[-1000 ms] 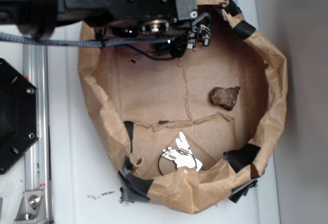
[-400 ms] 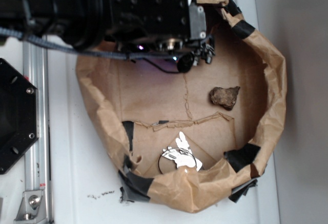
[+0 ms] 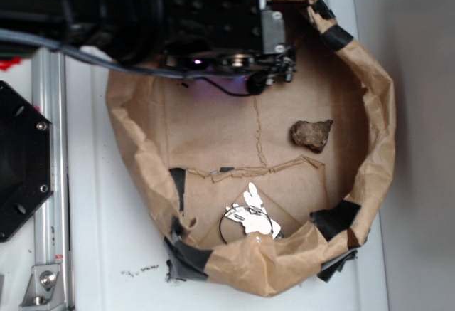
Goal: Grab the black box.
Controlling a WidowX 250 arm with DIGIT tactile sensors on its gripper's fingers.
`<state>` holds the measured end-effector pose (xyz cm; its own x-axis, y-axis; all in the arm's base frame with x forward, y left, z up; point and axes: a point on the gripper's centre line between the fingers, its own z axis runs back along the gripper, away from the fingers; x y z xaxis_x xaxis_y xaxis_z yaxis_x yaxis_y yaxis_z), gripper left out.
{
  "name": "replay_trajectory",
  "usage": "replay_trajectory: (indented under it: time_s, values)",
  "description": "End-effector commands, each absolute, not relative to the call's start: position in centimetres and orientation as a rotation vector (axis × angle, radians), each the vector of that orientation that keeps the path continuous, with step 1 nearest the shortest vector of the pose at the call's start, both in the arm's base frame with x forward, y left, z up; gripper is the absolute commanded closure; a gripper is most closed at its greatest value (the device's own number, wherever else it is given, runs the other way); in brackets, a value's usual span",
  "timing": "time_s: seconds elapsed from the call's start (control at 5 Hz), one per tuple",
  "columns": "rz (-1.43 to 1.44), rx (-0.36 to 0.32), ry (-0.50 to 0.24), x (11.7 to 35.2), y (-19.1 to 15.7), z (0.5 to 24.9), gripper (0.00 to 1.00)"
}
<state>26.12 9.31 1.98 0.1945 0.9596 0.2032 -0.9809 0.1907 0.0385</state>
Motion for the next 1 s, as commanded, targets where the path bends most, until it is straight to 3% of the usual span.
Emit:
replay_trajectory:
  time_s: [0.0,0.2,0.4,0.8]
  values:
    - [1.429,0.172,-0.182,26.6,10.5,2.6,0.0]
    - [1.408,0.147,-0.183,26.6,10.5,2.7,0.11]
    - [1.359,0.135,-0.21,26.5,10.1,3.4,1.0]
    - [1.27,0.103,-0.283,25.6,9.6,6.5,1.0]
